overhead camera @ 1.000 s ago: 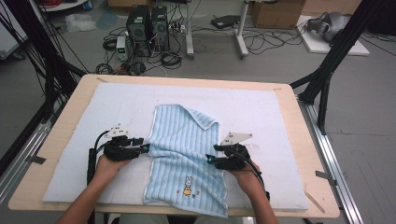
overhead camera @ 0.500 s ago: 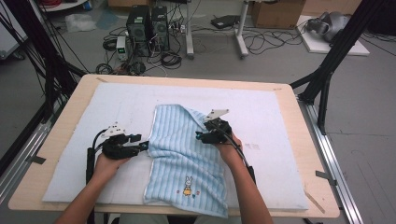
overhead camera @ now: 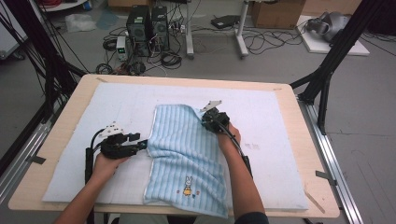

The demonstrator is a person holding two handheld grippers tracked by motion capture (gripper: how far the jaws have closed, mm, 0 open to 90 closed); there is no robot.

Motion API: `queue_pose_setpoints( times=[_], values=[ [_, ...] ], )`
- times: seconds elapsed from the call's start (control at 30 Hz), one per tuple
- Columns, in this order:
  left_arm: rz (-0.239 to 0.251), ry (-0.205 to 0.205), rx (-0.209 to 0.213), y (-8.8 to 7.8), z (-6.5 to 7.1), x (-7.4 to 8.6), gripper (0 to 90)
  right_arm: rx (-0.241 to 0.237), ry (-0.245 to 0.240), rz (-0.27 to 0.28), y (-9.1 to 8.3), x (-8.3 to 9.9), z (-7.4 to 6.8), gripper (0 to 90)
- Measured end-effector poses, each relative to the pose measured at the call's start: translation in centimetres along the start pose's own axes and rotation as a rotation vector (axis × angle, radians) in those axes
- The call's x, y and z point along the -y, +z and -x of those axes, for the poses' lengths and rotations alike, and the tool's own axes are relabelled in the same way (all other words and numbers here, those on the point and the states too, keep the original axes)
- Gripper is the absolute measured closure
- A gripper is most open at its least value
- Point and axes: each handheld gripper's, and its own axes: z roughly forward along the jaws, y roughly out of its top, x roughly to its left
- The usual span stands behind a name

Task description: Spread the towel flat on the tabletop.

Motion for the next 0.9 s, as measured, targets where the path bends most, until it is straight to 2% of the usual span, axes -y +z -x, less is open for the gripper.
queue_pose_setpoints(
  times=[0.07, 0.13, 0.2, 0.23, 0.27, 0.3, 0.33, 0.37, 0.4, 0.47, 0.63, 0.77, 0.9],
  values=[
    [-0.001, 0.0, 0.0, 0.0, 0.0, 0.0, 48.4, 0.029, 0.04, 0.0, 0.1, -0.4, 1.1, 85.2],
    [-0.001, 0.001, -0.001, 0.0, 0.0, 0.0, 48.4, 0.075, 0.051, -0.023, 0.5, -0.7, 2.1, 85.3],
    [0.0, -0.004, 0.0, 0.0, -0.1, 0.0, 48.4, 0.138, 0.09, -0.041, 0.8, -0.9, 3.2, 85.5],
    [-0.002, -0.007, -0.002, 0.1, -0.1, 0.1, 48.4, 0.212, 0.113, -0.047, 0.7, -1.1, 3.7, 85.5],
    [-0.004, -0.009, 0.001, 0.1, -0.1, 0.1, 48.4, 0.274, 0.153, -0.032, 0.5, -1.2, 4.2, 84.2],
    [-0.004, -0.007, 0.0, 0.1, -0.1, 0.1, 48.4, 0.309, 0.205, -0.016, 0.3, -1.2, 4.6, 81.0],
    [-0.009, 0.0, 0.002, 0.1, -0.1, 0.1, 48.3, 0.316, 0.264, 0.015, 0.1, -1.1, 5.1, 76.8],
    [-0.01, 0.0, 0.0, 0.1, -0.1, 0.1, 48.3, 0.304, 0.304, 0.022, 0.1, -0.9, 5.5, 69.1],
    [-0.01, -0.001, 0.0, 0.1, -0.1, 0.1, 48.3, 0.307, 0.307, 0.019, 0.0, -0.8, 5.6, 67.9],
    [-0.012, -0.003, -0.003, 0.1, -0.1, 0.2, 48.2, 0.284, 0.302, 0.013, -0.1, -0.5, 5.6, 63.8],
    [-0.015, 0.0, -0.015, 0.1, -0.1, 0.2, 47.3, 0.229, 0.293, 0.047, -1.5, 0.3, 5.4, 56.0],
    [-0.009, -0.03, -0.022, 0.1, -0.5, 0.2, 46.3, 0.18, 0.304, 0.069, -2.7, 1.6, 4.6, 45.7],
    [0.012, -0.074, -0.029, 0.0, -0.8, 0.1, 38.3, 0.152, 0.272, 0.057, -3.7, 3.2, 3.4, 41.4]
  ],
)
